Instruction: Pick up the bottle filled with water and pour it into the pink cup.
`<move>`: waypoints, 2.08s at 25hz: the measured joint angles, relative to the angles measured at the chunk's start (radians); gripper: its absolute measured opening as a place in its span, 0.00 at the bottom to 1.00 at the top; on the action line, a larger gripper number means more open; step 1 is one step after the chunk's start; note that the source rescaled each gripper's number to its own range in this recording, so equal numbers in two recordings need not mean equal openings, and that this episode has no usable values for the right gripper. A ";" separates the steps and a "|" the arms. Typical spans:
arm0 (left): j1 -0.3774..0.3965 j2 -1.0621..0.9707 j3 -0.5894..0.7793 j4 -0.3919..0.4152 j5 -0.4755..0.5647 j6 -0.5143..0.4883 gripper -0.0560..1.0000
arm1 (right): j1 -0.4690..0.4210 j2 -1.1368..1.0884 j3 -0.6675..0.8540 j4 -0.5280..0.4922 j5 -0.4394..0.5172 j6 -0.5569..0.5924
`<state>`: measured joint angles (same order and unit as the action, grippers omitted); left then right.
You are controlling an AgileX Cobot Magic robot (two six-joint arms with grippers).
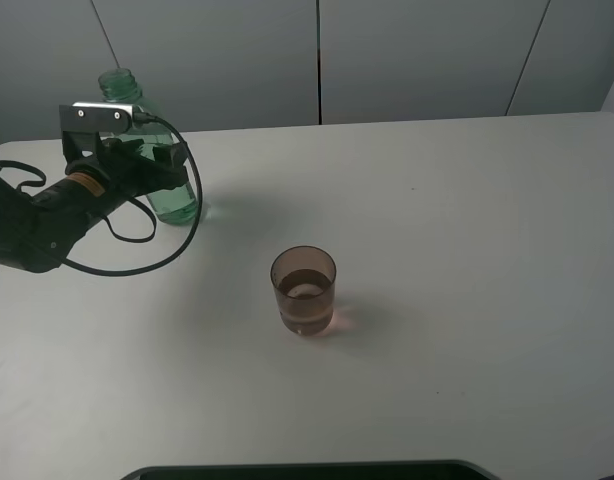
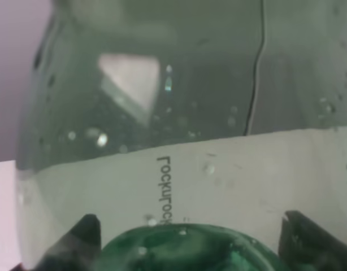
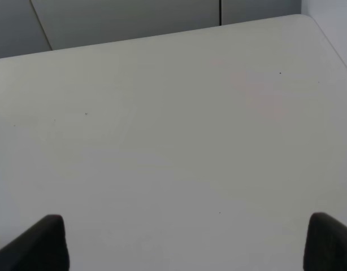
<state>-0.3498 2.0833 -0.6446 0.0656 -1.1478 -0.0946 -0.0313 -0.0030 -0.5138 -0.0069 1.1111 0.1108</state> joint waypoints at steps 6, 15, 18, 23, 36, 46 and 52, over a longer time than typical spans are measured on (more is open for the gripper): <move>0.000 0.028 -0.009 0.048 -0.028 0.000 0.09 | 0.000 0.000 0.000 0.000 0.000 0.000; 0.000 0.030 -0.009 0.082 -0.035 0.038 0.09 | 0.000 0.000 0.000 0.000 0.000 0.000; 0.000 0.030 -0.009 0.107 -0.035 0.042 0.09 | 0.000 0.000 0.000 0.000 0.000 0.000; 0.000 0.030 -0.009 0.136 -0.058 0.043 0.88 | 0.000 0.000 0.000 0.000 0.000 0.000; 0.000 -0.188 -0.009 0.175 -0.036 0.000 0.91 | 0.000 0.000 0.000 0.000 0.000 0.000; 0.000 -0.485 -0.033 0.081 0.320 -0.085 0.93 | 0.000 0.000 0.000 0.000 0.000 0.000; 0.015 -0.647 -0.206 0.005 0.957 -0.085 0.93 | 0.000 0.000 0.000 0.000 0.000 0.000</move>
<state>-0.3348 1.4360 -0.8510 0.0706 -0.1912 -0.1796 -0.0313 -0.0030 -0.5138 -0.0069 1.1111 0.1108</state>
